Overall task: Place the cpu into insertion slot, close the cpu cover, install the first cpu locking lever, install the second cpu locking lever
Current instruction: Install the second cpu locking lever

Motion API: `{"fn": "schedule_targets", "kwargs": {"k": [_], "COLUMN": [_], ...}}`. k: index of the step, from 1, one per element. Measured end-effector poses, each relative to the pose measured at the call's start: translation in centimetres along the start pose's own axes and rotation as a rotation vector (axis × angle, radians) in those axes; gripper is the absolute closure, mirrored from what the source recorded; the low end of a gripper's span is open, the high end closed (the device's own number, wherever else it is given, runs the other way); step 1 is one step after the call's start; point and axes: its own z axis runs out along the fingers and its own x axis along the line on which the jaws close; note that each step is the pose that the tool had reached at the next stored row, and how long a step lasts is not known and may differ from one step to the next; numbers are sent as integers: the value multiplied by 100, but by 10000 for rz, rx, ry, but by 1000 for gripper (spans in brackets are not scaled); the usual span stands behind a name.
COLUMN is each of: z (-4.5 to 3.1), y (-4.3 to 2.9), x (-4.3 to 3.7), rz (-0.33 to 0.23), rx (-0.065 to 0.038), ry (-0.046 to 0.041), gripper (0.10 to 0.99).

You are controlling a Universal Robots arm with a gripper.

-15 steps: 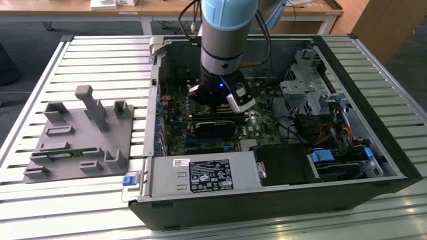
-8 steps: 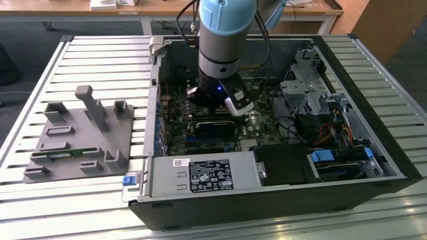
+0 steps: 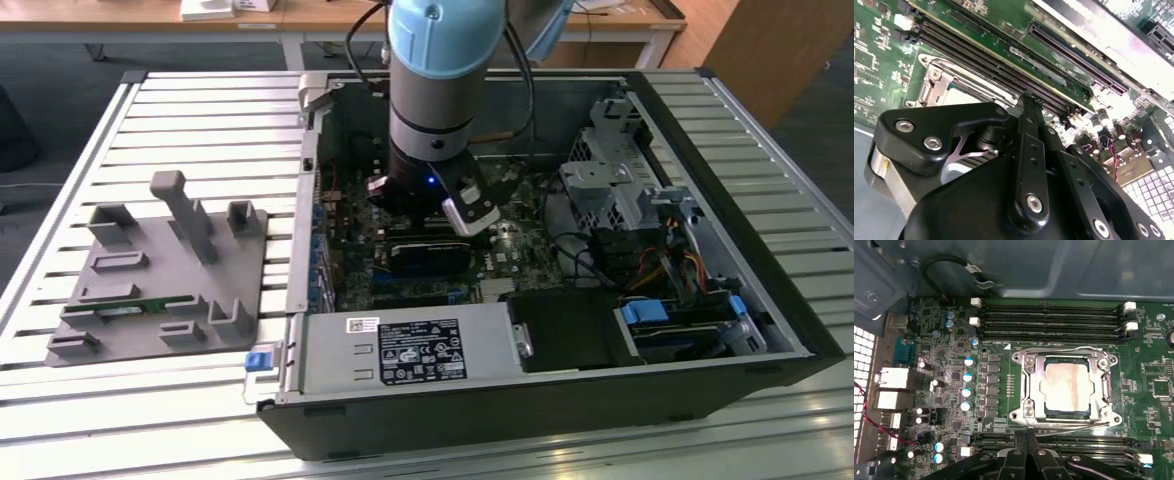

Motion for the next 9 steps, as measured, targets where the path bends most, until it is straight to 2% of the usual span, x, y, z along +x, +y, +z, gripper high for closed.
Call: {"fn": "schedule_targets", "kwargs": {"k": [5,9], "z": [37,57], "y": [-9,-13], "x": [9,9], "rz": [-1,-3], "rx": [-62,-198], "ry": [1,0], "gripper": [980,980]}}
